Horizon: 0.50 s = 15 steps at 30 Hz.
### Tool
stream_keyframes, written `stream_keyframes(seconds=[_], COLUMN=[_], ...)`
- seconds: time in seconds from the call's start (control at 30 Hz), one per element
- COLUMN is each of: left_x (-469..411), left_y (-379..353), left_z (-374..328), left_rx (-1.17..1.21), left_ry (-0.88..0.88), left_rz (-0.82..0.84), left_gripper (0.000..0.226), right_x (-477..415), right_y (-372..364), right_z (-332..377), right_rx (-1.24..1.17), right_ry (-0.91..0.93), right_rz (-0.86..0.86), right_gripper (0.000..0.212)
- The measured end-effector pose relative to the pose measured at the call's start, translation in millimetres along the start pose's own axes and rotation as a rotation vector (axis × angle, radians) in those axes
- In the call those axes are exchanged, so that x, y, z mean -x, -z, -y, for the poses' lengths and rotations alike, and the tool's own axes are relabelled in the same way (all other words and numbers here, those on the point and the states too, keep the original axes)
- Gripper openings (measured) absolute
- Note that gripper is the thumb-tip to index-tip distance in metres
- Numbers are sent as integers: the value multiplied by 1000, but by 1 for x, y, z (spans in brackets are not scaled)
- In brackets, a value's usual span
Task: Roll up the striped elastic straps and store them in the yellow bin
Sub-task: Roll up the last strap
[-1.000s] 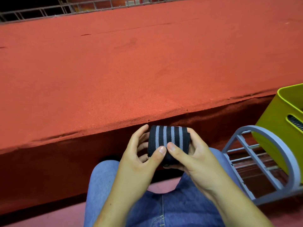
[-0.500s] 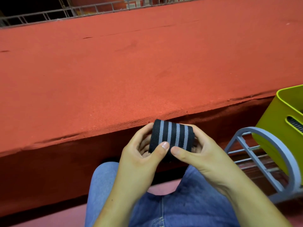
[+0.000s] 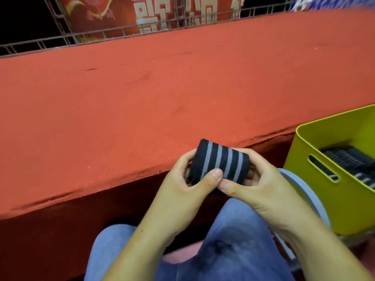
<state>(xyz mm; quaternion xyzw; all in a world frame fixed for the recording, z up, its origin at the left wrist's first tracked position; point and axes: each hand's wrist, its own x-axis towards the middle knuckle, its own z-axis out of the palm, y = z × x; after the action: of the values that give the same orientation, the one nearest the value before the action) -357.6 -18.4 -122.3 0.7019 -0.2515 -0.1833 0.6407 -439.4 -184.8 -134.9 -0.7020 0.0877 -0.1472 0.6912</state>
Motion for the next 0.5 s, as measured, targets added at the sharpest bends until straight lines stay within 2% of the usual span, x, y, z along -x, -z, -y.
stream_keyframes(seconds=[0.2, 0.5], left_x=[-23, -52], left_y=[-30, -85], left_z=[-21, -48], left_rx=[-47, -175], left_ry=[-58, -141], left_rz=[106, 284], left_gripper=[40, 44], right_x=[2, 6], right_y=[43, 125], right_z=[24, 74], right_rx=[63, 492], right_ry=[-62, -133], right_rz=[-46, 21], right_gripper=[55, 56])
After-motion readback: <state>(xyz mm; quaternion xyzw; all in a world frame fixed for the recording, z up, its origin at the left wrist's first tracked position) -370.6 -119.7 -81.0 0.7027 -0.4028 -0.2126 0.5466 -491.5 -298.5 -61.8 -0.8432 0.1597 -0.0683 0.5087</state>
